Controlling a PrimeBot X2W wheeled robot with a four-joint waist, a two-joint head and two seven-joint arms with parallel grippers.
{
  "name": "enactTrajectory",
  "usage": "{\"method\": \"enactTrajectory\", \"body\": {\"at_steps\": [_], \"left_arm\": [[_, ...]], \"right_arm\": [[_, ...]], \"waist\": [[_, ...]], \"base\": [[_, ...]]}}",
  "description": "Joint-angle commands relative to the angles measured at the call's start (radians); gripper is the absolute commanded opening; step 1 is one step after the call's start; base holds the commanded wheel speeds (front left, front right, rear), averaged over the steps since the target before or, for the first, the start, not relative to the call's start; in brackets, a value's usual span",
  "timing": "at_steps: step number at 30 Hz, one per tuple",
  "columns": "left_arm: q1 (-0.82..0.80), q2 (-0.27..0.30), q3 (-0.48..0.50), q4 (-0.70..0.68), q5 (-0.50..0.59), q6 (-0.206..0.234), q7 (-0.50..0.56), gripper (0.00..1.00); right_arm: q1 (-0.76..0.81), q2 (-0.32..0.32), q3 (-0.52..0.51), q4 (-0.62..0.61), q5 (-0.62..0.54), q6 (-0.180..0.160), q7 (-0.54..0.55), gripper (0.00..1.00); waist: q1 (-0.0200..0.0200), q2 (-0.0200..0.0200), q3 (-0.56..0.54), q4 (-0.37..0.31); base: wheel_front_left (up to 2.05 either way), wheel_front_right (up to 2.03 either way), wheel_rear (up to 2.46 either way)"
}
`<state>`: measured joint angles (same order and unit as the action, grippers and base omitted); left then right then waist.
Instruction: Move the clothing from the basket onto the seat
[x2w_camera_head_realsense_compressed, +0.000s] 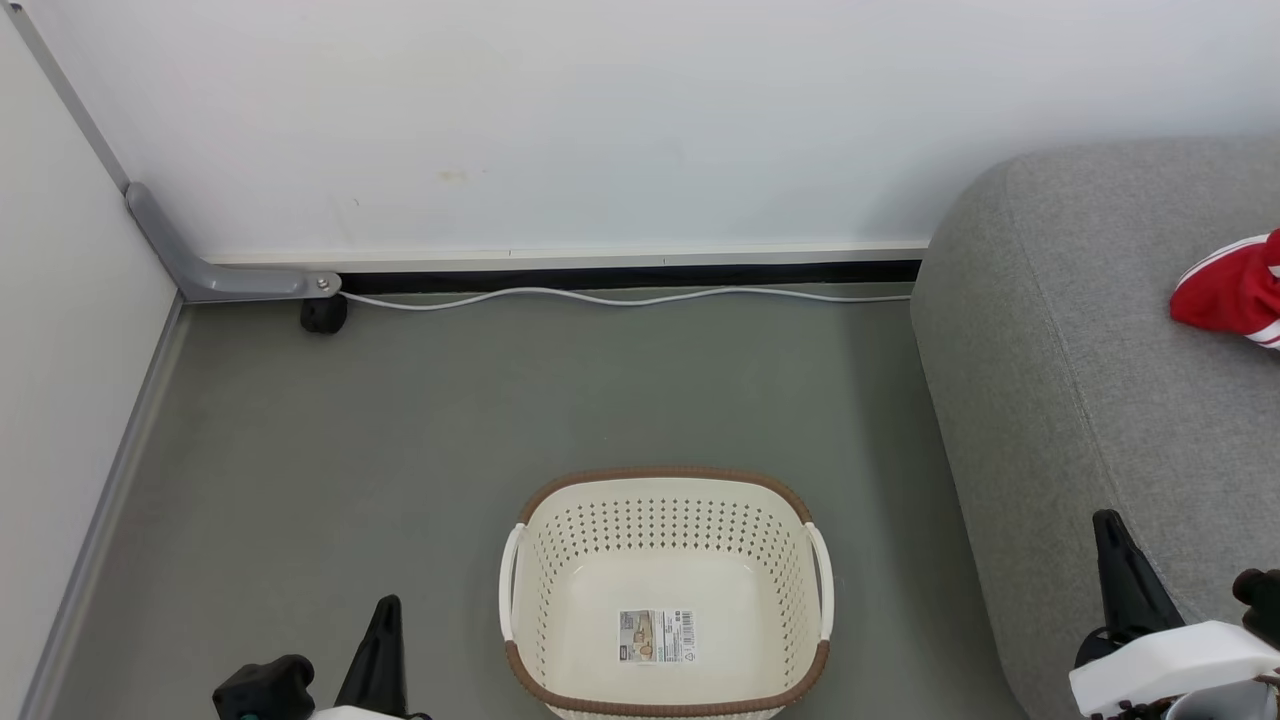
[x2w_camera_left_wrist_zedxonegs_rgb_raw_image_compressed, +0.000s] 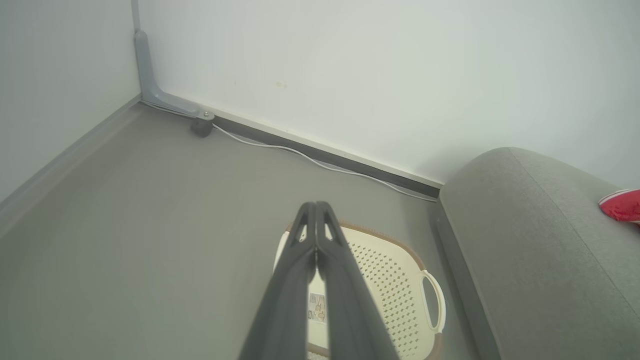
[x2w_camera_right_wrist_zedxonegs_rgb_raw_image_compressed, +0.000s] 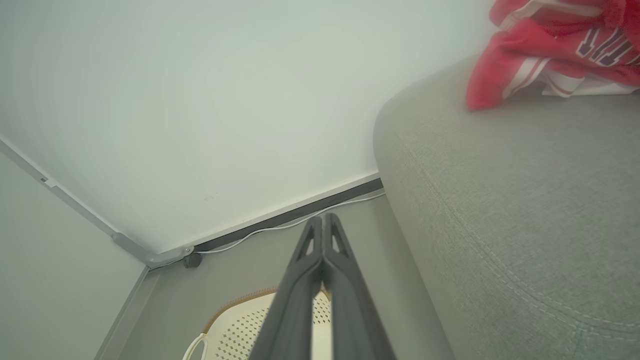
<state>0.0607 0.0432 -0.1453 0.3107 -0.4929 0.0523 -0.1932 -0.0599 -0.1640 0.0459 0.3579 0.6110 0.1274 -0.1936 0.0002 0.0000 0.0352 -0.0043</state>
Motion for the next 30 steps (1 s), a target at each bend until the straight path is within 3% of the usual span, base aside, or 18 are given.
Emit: {"method": "enactTrajectory", "body": {"at_steps": [1, 30], "left_arm": [[-0.043, 0.007, 0.017, -0.028, -0.028, -0.011, 0.006, 0.0], [-0.078, 0.011, 0.079, -0.039, -0.337, -0.059, 0.085, 0.0]], "right_arm": [[-0.031, -0.013, -0.007, -0.034, 0.026, 0.001, 0.012, 0.0], [-0.036, 0.023, -0.05, -0.056, 0.298, 0.002, 0.095, 0.0]], "waist": [[-0.0002, 0.0, 0.0, 0.0], [-0.0002, 0.0, -0.009, 0.001]], "base": [[0.0, 0.0, 0.0], [0.0, 0.0, 0.0]]}}
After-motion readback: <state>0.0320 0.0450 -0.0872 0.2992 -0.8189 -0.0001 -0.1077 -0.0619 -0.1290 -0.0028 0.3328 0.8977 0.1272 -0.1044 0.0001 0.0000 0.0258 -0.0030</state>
